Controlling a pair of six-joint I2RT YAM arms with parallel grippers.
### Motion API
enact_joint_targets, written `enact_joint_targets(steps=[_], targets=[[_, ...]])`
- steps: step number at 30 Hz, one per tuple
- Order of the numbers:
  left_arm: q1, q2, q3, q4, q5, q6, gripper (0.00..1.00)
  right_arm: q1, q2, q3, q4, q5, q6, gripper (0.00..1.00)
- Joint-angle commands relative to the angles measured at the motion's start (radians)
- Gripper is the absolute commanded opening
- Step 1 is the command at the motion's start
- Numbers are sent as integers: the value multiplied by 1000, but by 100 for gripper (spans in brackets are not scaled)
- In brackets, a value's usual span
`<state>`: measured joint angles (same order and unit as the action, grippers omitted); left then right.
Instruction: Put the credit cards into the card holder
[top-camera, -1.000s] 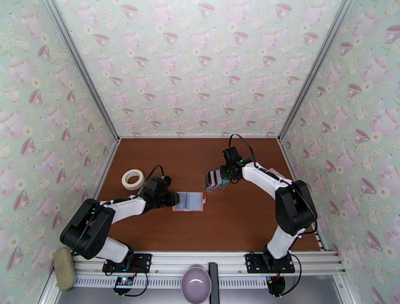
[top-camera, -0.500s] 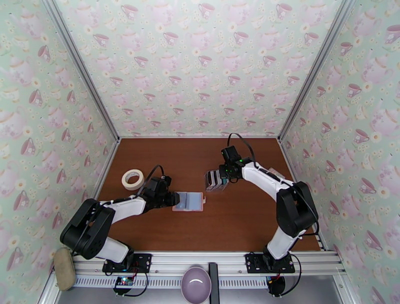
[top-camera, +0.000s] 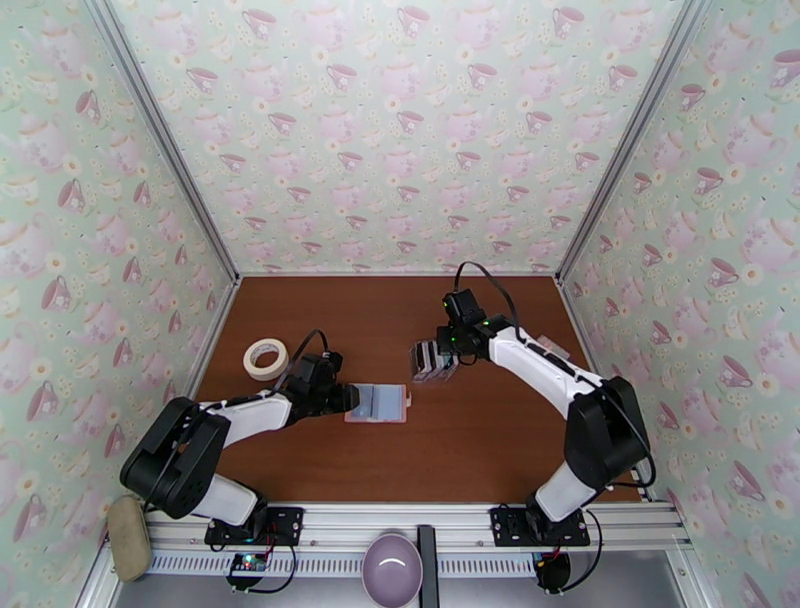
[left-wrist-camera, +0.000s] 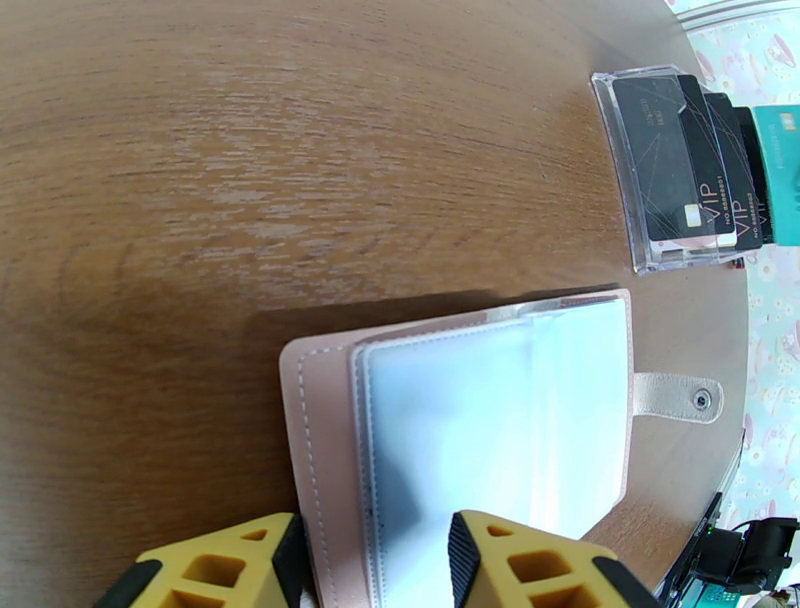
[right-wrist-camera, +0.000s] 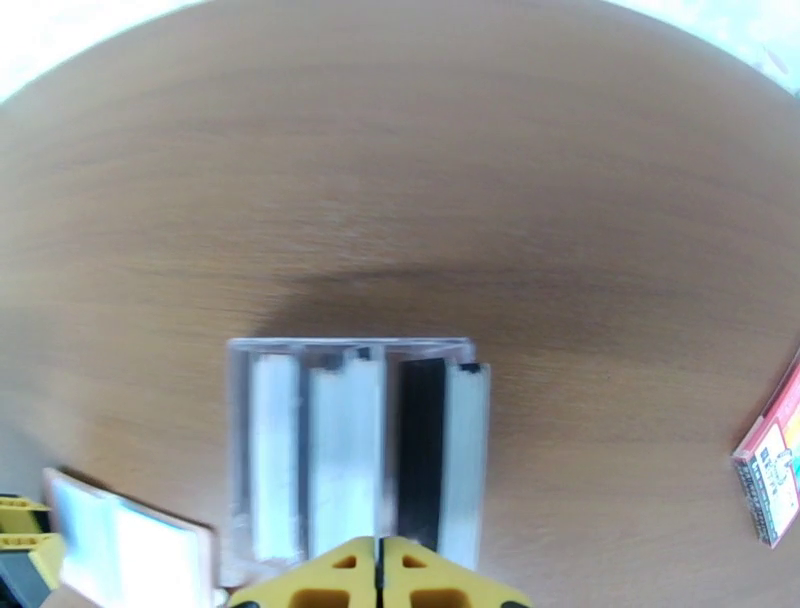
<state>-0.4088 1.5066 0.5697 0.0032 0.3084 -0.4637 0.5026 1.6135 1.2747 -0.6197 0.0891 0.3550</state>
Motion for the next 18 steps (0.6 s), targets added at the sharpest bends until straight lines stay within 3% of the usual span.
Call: enact_joint_targets(steps=[1,8,18], targets=[[10,36,-5,-11,-20,-4,45,33,-67,-17,30,-69,72,9],[17,0,-20,-14,-41,-3,45,136,-134,-130,187,-158,221,9],[18,-81,-46,-7,-49,11,43,271,-105,-314,531,-241,446,7]])
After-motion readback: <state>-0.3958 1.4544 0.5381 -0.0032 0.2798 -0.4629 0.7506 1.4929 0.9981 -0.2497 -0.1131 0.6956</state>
